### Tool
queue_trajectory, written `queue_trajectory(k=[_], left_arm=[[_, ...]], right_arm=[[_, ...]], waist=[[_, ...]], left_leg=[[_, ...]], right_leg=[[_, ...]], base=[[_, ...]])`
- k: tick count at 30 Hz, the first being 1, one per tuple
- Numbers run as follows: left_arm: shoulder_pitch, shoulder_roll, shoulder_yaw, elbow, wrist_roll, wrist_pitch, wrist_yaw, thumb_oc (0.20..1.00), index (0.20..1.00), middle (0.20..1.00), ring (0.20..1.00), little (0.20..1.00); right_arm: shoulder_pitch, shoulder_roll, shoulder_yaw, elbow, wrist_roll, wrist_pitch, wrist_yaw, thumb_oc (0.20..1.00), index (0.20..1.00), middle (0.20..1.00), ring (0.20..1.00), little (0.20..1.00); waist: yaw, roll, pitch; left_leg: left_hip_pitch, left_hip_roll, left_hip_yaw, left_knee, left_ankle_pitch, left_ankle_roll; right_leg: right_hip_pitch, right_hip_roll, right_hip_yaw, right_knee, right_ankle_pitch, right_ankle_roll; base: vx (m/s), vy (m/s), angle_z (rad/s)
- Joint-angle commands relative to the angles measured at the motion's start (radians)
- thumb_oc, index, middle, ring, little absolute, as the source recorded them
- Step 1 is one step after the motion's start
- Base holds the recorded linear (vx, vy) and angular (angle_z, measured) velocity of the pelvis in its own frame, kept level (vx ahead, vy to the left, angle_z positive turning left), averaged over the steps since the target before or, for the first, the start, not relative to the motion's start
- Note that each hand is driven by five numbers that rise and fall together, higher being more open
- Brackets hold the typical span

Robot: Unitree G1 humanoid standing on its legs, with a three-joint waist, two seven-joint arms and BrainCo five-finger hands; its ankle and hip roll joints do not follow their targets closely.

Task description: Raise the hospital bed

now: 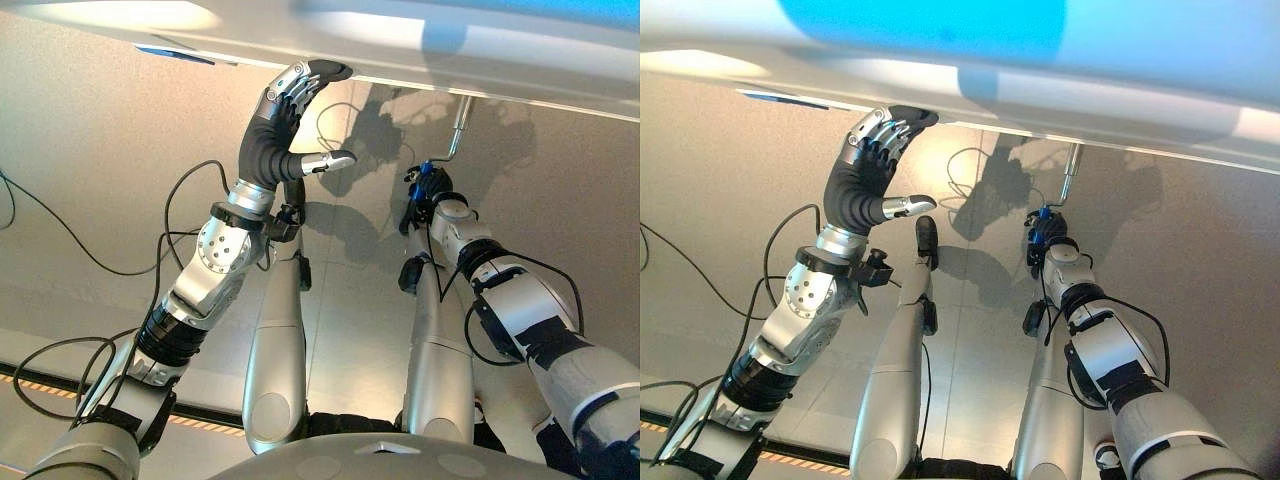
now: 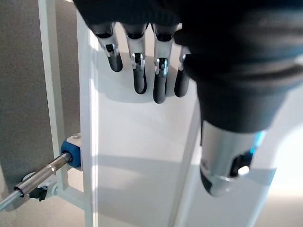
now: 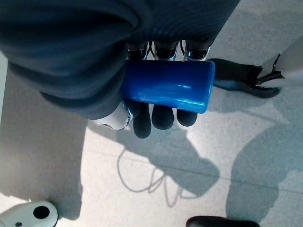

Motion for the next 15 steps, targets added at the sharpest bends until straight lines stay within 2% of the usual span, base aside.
queue_trajectory(k=[1, 5, 8, 9, 15], left_arm=[[0.028, 0.002, 0.036, -0.200, -0.029, -0.077, 0.005, 1.000, 1.000, 1.000, 1.000, 1.000], [0.026, -0.003, 0.040, -0.203, -0.043, -0.078, 0.004, 1.000, 1.000, 1.000, 1.000, 1.000], [0.038, -0.011, 0.043, -0.203, -0.053, -0.077, -0.002, 1.000, 1.000, 1.000, 1.000, 1.000], [0.051, -0.009, 0.048, -0.204, -0.059, -0.076, -0.004, 1.000, 1.000, 1.000, 1.000, 1.000], [0.073, 0.015, 0.062, -0.209, -0.058, -0.078, -0.004, 1.000, 1.000, 1.000, 1.000, 1.000]], right_arm=[[-0.042, 0.039, 0.101, -0.123, -0.127, -0.045, 0.012, 0.200, 0.200, 0.200, 0.200, 0.200], [-0.043, 0.081, 0.142, -0.185, -0.154, -0.048, 0.019, 0.200, 0.200, 0.200, 0.200, 0.200], [-0.036, 0.115, 0.196, -0.298, -0.184, -0.050, 0.034, 0.200, 0.200, 0.200, 0.200, 0.200], [-0.022, 0.124, 0.225, -0.396, -0.180, -0.058, 0.048, 0.200, 0.200, 0.200, 0.200, 0.200], [0.010, 0.096, 0.256, -0.706, -0.059, -0.114, 0.085, 0.200, 0.200, 0.200, 0.200, 0.200]], waist=[[-0.015, 0.028, -0.024], [-0.010, 0.025, -0.024], [-0.010, 0.021, -0.024], [-0.010, 0.017, -0.024], [-0.020, 0.005, -0.024]], left_leg=[[-0.011, -0.019, -0.008, 0.029, -0.032, 0.018], [-0.015, -0.020, -0.013, 0.028, -0.030, 0.016], [-0.018, -0.021, -0.014, 0.029, -0.028, 0.014], [-0.020, -0.021, -0.014, 0.031, -0.028, 0.013], [-0.014, -0.021, -0.010, 0.029, -0.029, 0.009]], right_leg=[[0.059, -0.010, 0.010, -0.099, 0.047, 0.088], [0.061, -0.011, 0.007, -0.102, 0.050, 0.088], [0.061, -0.012, 0.003, -0.104, 0.053, 0.088], [0.061, -0.013, 0.001, -0.104, 0.054, 0.088], [0.068, -0.015, 0.006, -0.113, 0.058, 0.088]], base=[[0.00, 0.000, 0.00], [0.00, 0.000, 0.00], [0.00, 0.003, 0.03], [0.00, -0.001, 0.06], [0.00, 0.003, 0.00]])
